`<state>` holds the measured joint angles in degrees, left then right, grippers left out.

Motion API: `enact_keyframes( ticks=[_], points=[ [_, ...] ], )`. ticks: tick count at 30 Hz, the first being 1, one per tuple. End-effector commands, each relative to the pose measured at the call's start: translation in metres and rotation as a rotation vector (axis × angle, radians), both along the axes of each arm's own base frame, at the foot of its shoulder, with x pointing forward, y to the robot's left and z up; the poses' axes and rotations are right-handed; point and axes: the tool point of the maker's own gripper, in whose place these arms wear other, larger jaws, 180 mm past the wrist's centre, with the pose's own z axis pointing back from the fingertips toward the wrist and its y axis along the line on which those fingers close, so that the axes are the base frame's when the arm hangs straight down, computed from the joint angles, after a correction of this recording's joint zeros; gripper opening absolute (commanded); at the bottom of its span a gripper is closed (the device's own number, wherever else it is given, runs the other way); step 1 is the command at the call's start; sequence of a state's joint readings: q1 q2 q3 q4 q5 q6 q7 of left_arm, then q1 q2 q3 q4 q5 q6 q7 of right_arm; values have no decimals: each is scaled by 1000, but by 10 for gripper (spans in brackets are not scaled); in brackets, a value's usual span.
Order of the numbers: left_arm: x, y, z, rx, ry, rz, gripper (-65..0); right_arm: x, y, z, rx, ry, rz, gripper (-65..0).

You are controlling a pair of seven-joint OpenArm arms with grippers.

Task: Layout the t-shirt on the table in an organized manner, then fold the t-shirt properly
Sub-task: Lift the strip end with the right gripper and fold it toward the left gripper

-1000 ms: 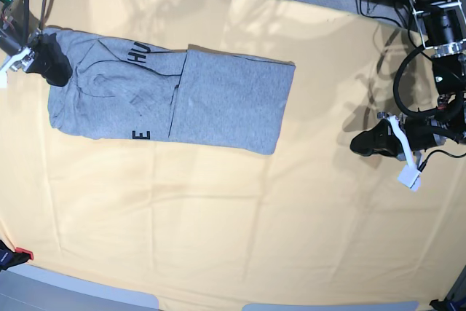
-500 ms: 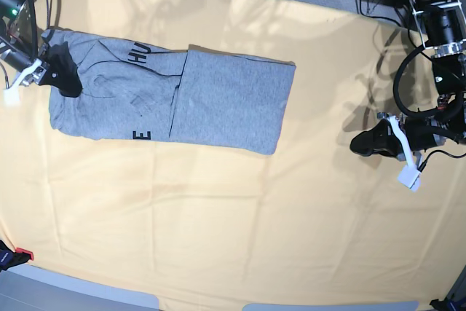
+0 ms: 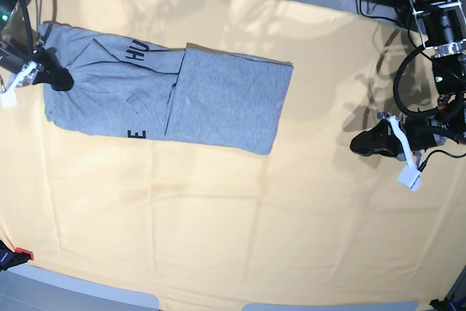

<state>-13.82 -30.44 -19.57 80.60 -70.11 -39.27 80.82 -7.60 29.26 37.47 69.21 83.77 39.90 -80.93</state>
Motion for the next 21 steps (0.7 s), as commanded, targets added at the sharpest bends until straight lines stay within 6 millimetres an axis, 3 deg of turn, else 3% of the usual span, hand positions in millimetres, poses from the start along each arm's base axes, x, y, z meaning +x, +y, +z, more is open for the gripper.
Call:
enact_keyframes(
  ticks=[1, 5, 11, 16, 21],
  points=[
    [9, 3, 20, -12, -63, 2, -650, 13, -14, 24, -48, -71, 2, -650],
    [9, 2, 20, -12, -62, 2, -650, 21, -16, 46, -155, -120, 55, -650],
    [8, 2, 20, -8, -68, -4, -650, 31, 3, 81, -364, -226, 161, -650],
    [9, 2, 20, -9, -70, -4, -650, 37, 38, 116, -465, -358, 212, -650],
    [9, 2, 20, -9, -70, -4, -650, 32, 93, 160, -491, -561, 272, -650]
  ],
)
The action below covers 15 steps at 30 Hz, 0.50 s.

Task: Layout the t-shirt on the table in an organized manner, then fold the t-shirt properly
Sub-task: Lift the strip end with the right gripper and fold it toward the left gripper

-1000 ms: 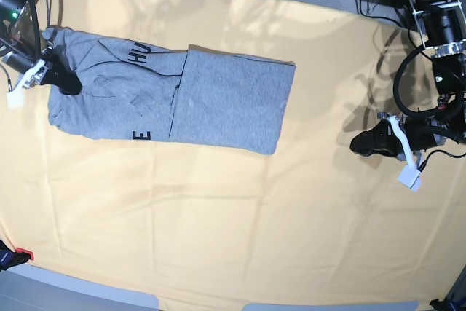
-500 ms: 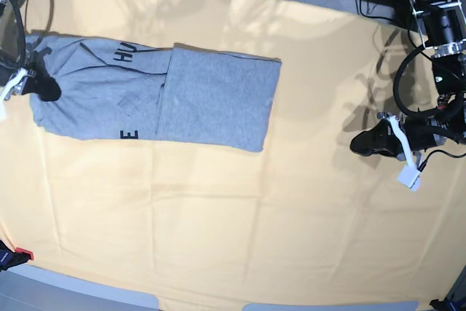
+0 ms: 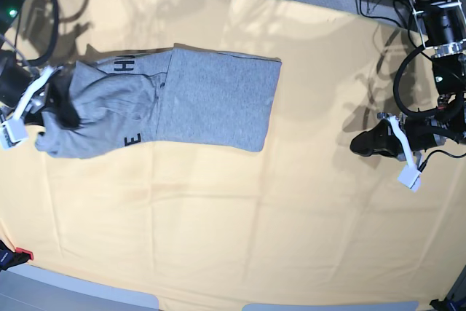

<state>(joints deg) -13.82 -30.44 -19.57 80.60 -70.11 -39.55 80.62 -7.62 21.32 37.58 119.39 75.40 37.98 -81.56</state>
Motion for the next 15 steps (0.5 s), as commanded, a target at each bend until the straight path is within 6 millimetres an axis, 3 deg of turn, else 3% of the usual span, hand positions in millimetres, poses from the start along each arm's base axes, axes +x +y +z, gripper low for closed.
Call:
enact_keyframes(
  ticks=[1, 5, 15],
  points=[
    [8, 2, 19, -9, -64, -2, -650, 0, 12, 23, 24, -89, 40, -650],
    [8, 3, 19, -6, -62, -2, -650, -16, 53, 49, 94, -203, 149, -650],
    [8, 2, 19, -7, -62, -3, -650, -17, 92, 63, 163, -270, 227, -650]
  ],
)
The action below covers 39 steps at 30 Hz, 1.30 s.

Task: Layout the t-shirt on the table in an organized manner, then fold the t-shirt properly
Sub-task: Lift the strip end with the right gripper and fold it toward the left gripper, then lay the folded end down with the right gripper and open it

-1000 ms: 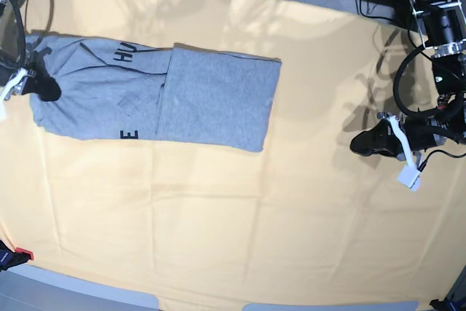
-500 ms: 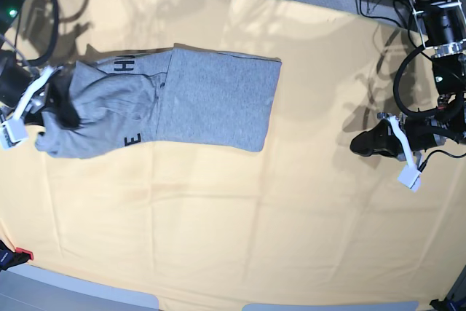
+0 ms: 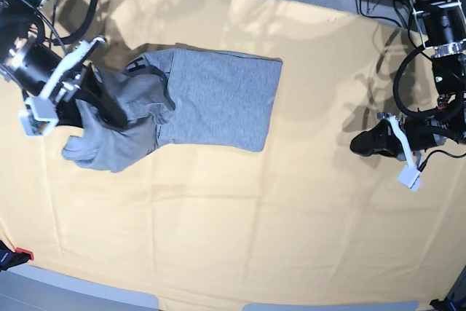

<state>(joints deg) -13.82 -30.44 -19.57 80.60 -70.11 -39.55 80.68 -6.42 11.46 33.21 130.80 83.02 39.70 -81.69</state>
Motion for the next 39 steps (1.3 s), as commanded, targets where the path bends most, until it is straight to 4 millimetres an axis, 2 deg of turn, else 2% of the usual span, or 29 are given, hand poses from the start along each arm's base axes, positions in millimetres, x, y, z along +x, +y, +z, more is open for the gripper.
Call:
enact_keyframes(
  ticks=[1, 6, 13, 18, 26, 27, 30, 31, 32, 36, 39],
  points=[
    [8, 2, 19, -8, -63, -3, -650, -1, 11, 14, 35, -55, 46, -650],
    [8, 3, 19, -6, -61, -2, -650, -6, 50, 17, 99, -57, 168, -650],
    [7, 2, 18, -8, -60, -2, -650, -22, 113, 27, 216, -53, 368, -650],
    [7, 2, 18, -7, -59, -2, -650, -3, 140, 3, 152, 17, 388, -650],
    [7, 1, 18, -11, -61, -3, -650, 26, 177, -24, 170, 153, 483, -650],
    [7, 1, 18, -13, -61, -3, -650, 29, 180, -24, 170, 159, 498, -597],
    [7, 1, 18, -13, -60, -3, -650, 35, 190, -13, 160, 132, 544, -291],
    [7, 1, 17, -11, -59, -3, -650, 34, 193, -7, 157, 112, 562, -224],
    [7, 1, 17, -8, -59, -2, -650, 34, 196, 2, 164, 86, 582, -191],
    [7, 1, 16, -5, -57, -2, -650, 21, 198, 44, 238, -28, 665, -187],
    [7, 1, 17, -6, -57, -3, -650, 21, 189, 47, 215, -59, 640, -187]
  ],
)
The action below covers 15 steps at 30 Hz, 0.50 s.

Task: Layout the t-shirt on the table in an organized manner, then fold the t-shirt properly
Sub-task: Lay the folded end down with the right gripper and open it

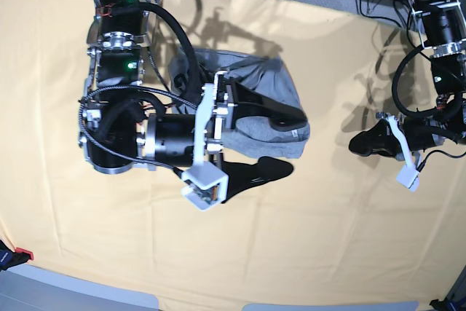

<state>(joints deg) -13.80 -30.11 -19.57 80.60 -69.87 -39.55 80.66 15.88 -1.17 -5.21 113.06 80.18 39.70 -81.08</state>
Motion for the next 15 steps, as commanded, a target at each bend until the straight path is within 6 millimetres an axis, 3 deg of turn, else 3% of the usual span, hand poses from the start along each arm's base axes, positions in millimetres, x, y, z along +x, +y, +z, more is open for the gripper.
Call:
enact_keyframes(
  ticks=[1, 4, 10, 15],
  points=[
    [7, 3, 18, -4, -59, -2, -650, 2, -6, 9, 21, -32, -12, -187],
    [7, 3, 18, -4, -59, -2, -650, 5, -24, -7, -8, 10, -58, -187],
    [7, 3, 18, -5, -59, -2, -650, -11, -39, -46, -68, 119, -69, -188],
    [6, -9, 33, -103, -85, -32, -650, -30, -39, -54, -63, 152, -56, -188]
  ],
)
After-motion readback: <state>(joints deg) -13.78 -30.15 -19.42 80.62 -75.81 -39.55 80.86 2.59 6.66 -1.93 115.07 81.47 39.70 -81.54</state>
